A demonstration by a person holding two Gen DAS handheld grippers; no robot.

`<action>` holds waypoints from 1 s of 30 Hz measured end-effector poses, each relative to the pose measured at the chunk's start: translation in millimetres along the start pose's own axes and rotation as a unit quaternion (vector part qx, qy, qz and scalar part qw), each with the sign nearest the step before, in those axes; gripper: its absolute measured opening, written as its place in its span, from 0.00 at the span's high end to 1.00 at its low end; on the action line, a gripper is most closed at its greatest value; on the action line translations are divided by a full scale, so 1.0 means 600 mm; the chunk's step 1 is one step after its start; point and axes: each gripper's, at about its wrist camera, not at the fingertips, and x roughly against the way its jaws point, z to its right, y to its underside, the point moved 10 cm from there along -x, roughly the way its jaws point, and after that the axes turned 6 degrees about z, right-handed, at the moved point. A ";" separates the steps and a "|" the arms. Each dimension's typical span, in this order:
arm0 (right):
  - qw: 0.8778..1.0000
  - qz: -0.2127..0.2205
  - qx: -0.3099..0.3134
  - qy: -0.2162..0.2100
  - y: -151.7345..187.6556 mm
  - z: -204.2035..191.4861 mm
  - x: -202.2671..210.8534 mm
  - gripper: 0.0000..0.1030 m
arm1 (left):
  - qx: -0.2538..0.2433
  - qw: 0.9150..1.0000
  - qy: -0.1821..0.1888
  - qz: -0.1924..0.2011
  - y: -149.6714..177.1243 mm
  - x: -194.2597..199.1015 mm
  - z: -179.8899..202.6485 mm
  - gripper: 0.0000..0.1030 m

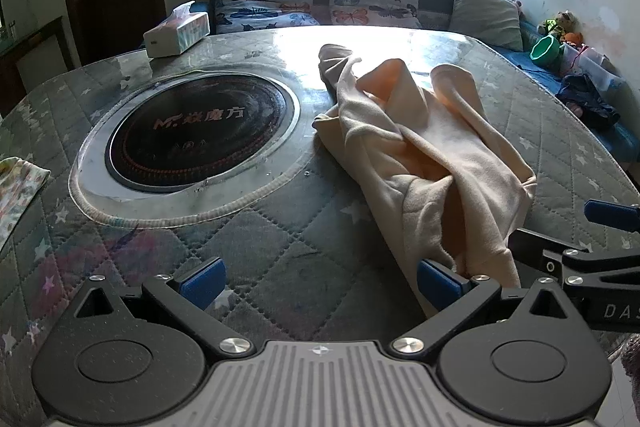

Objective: Fold clothes

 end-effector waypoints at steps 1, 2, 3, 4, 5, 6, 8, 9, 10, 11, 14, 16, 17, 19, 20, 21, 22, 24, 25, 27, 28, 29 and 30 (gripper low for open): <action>1.000 0.000 0.001 0.000 -0.001 0.000 0.000 0.00 | 0.000 1.000 0.000 0.000 0.000 0.000 0.000 0.00; 1.000 0.001 0.002 0.000 -0.002 -0.001 0.000 0.00 | 0.000 1.000 0.000 0.000 0.000 0.000 -0.001 0.00; 1.000 0.002 0.003 0.001 -0.004 -0.001 -0.001 0.00 | 0.000 1.000 -0.001 0.000 -0.001 0.000 -0.001 0.00; 1.000 0.003 0.004 0.000 -0.005 -0.001 -0.001 0.00 | 0.000 1.000 -0.001 0.000 -0.002 -0.001 -0.002 0.00; 1.000 0.004 0.004 -0.001 -0.007 -0.002 -0.002 0.00 | 0.000 1.000 -0.001 0.001 -0.002 -0.001 -0.002 0.00; 1.000 0.005 0.004 -0.002 -0.009 -0.002 -0.002 0.00 | 0.000 1.000 -0.002 0.001 -0.003 -0.002 -0.003 0.00; 1.000 0.005 0.005 -0.003 -0.011 -0.004 -0.005 0.00 | -0.001 1.000 -0.002 0.001 -0.005 -0.004 -0.003 0.00; 1.000 0.005 0.006 -0.003 -0.012 -0.004 -0.006 0.00 | -0.001 1.000 -0.003 0.001 -0.006 -0.004 -0.004 0.00; 1.000 0.005 0.005 -0.003 -0.013 -0.004 -0.008 0.00 | -0.002 1.000 -0.003 0.001 -0.007 -0.006 -0.004 0.00; 1.000 0.005 0.005 -0.003 -0.014 -0.004 -0.009 0.00 | -0.002 1.000 -0.003 0.001 -0.009 -0.007 -0.004 0.00; 1.000 0.005 0.004 -0.004 -0.016 -0.004 -0.013 0.00 | -0.003 1.000 -0.005 0.001 -0.014 -0.011 -0.006 0.00; 1.000 0.004 0.004 -0.004 -0.018 -0.003 -0.017 0.00 | -0.003 1.000 -0.006 0.001 -0.018 -0.015 -0.008 0.00; 1.000 0.003 0.004 -0.005 -0.019 -0.003 -0.018 0.00 | -0.003 1.000 -0.006 0.001 -0.021 -0.018 -0.008 0.00; 1.000 0.002 0.002 -0.008 -0.022 -0.002 -0.024 0.00 | -0.003 1.000 -0.007 0.001 -0.025 -0.023 -0.010 0.00; 1.000 0.001 0.001 -0.009 -0.023 -0.001 -0.027 0.00 | -0.003 1.000 -0.007 0.001 -0.027 -0.025 -0.010 0.00; 1.000 0.000 0.000 -0.009 -0.024 -0.001 -0.030 0.00 | -0.003 1.000 -0.008 0.001 -0.029 -0.028 -0.011 0.00; 1.000 -0.001 0.000 -0.009 -0.026 -0.001 -0.033 0.00 | -0.003 1.000 -0.008 0.001 -0.031 -0.030 -0.012 0.00; 1.000 -0.001 -0.001 -0.009 -0.028 0.001 -0.038 0.00 | -0.002 1.000 -0.009 0.000 -0.036 -0.035 -0.013 0.00; 1.000 -0.002 -0.002 -0.009 -0.029 0.002 -0.041 0.00 | -0.002 1.000 -0.009 0.000 -0.038 -0.037 -0.014 0.00; 1.000 -0.002 -0.007 -0.010 -0.033 0.003 -0.045 0.00 | -0.001 1.000 -0.010 -0.001 -0.041 -0.043 -0.015 0.00; 1.000 -0.002 -0.009 -0.012 -0.035 0.004 -0.049 0.00 | -0.001 1.000 -0.010 -0.001 -0.043 -0.046 -0.015 0.00; 1.000 -0.002 -0.010 -0.013 -0.038 0.004 -0.052 0.00 | -0.001 1.000 -0.010 -0.001 -0.045 -0.048 -0.015 0.00; 1.000 -0.001 -0.012 -0.014 -0.041 0.005 -0.056 0.00 | -0.001 1.000 -0.011 -0.001 -0.048 -0.052 -0.016 0.00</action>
